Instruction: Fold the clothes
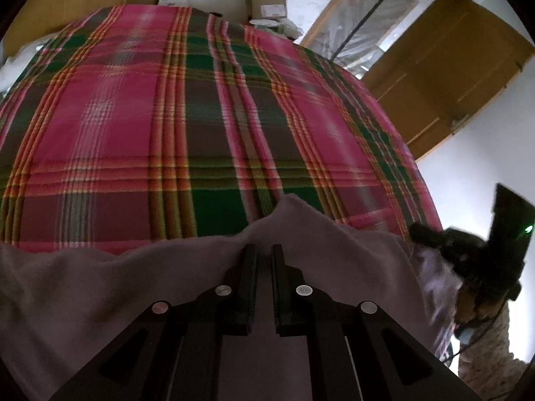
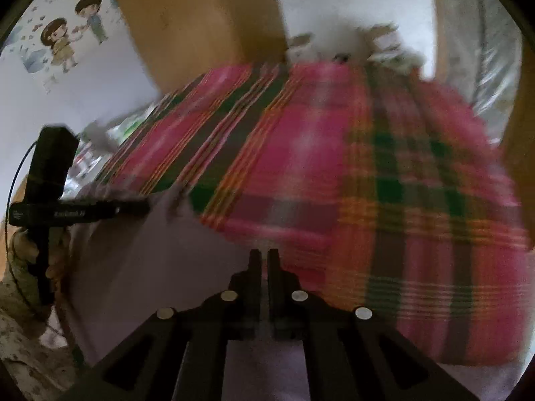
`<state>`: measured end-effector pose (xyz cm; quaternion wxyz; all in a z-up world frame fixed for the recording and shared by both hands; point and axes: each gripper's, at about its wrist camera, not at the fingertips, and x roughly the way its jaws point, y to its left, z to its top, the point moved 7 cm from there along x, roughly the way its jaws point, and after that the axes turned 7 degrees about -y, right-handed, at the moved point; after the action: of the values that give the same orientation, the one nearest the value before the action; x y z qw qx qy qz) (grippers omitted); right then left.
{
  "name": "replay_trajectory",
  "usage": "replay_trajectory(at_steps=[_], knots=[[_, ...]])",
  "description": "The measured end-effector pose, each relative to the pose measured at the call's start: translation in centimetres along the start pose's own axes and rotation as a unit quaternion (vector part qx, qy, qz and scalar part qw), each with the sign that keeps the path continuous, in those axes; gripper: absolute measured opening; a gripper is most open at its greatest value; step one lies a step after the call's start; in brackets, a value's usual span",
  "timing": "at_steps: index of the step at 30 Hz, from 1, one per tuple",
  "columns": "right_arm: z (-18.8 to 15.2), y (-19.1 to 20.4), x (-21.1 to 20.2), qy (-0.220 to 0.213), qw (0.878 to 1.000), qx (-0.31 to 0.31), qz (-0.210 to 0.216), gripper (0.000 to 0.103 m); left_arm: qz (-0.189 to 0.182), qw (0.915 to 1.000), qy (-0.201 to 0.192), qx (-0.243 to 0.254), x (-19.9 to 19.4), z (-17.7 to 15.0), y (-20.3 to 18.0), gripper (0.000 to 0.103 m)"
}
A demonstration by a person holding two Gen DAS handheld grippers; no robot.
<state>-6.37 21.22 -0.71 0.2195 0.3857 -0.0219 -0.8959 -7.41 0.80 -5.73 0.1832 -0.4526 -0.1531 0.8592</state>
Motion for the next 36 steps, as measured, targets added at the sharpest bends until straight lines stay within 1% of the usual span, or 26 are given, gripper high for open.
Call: replay_trajectory(at_steps=[2, 4, 6, 9, 12, 15, 17, 19, 21, 22, 24, 26, 27, 29, 30, 32, 33, 34, 36], knots=[[0.0, -3.2, -2.1, -0.011, 0.999, 0.034, -0.030, 0.014, 0.000, 1.0000, -0.001, 0.004, 0.0, 0.2, -0.1, 0.008], [-0.3, -6.6, -4.0, -0.015, 0.996, 0.067, -0.064, 0.029, 0.000, 1.0000, -0.003, 0.005, 0.1, 0.4, -0.1, 0.008], [-0.9, -9.1, -5.0, -0.006, 0.993, 0.085, -0.080, 0.033, 0.000, 1.0000, -0.005, 0.003, 0.1, 0.7, 0.0, 0.008], [-2.5, -12.3, -5.0, 0.028, 0.986, 0.106, -0.123, 0.035, -0.002, 1.0000, -0.005, 0.002, 0.2, 0.7, 0.0, 0.008], [-4.1, -13.1, -5.3, 0.041, 0.983, 0.111, -0.142, 0.035, -0.002, 1.0000, 0.000, 0.002, 0.4, 0.5, 0.0, 0.008], [-5.0, -14.0, -6.6, 0.028, 0.977, 0.099, -0.185, 0.035, -0.002, 1.0000, 0.002, 0.001, 0.5, 0.4, 0.1, 0.008], [-5.7, -15.7, -8.3, 0.004, 0.968, 0.138, -0.210, 0.035, -0.003, 1.0000, 0.002, 0.001, 0.5, 0.4, 0.1, 0.008], [-6.7, -17.4, -9.9, -0.016, 0.957, 0.174, -0.233, 0.043, -0.003, 1.0000, 0.003, 0.000, 0.6, 0.4, 0.1, 0.008], [-8.0, -19.2, -11.0, -0.017, 0.944, 0.197, -0.265, 0.045, -0.003, 1.0000, 0.002, 0.002, 0.7, 0.3, 0.1, 0.008], [-8.6, -19.8, -11.3, -0.019, 0.939, 0.212, -0.272, 0.046, -0.004, 1.0000, 0.001, 0.002, 0.7, 0.3, 0.1, 0.008], [-9.6, -20.6, -11.6, -0.030, 0.931, 0.245, -0.270, 0.051, -0.005, 1.0000, 0.001, 0.000, 0.8, 0.3, 0.1, 0.008], [-10.2, -21.3, -11.9, -0.040, 0.923, 0.271, -0.268, 0.051, -0.004, 1.0000, 0.001, -0.001, 0.8, 0.3, 0.1, 0.008], [-10.2, -21.3, -11.9, -0.043, 0.923, 0.273, -0.269, 0.051, -0.002, 1.0000, 0.001, 0.001, 0.8, 0.3, 0.1, 0.008], [-10.1, -21.5, -11.9, -0.048, 0.922, 0.274, -0.271, 0.049, 0.000, 1.0000, 0.000, 0.001, 0.8, 0.3, 0.0, 0.008], [-10.1, -21.6, -11.9, -0.050, 0.921, 0.274, -0.272, 0.046, 0.002, 1.0000, -0.001, 0.001, 0.8, 0.3, 0.0, 0.008], [-10.1, -21.7, -12.1, -0.059, 0.918, 0.271, -0.283, 0.036, 0.003, 1.0000, -0.001, 0.002, 0.8, 0.3, -0.1, 0.008], [-10.0, -21.7, -12.4, -0.063, 0.916, 0.266, -0.294, 0.017, 0.004, 1.0000, -0.001, 0.002, 0.8, 0.2, -0.1, 0.008], [-10.1, -21.7, -12.7, -0.068, 0.914, 0.266, -0.298, 0.005, 0.004, 1.0000, -0.001, 0.002, 0.7, 0.2, -0.1, 0.008], [-10.1, -21.7, -13.5, -0.076, 0.912, 0.274, -0.295, 0.005, 0.004, 1.0000, -0.001, 0.000, 0.7, 0.3, -0.1, 0.008]])
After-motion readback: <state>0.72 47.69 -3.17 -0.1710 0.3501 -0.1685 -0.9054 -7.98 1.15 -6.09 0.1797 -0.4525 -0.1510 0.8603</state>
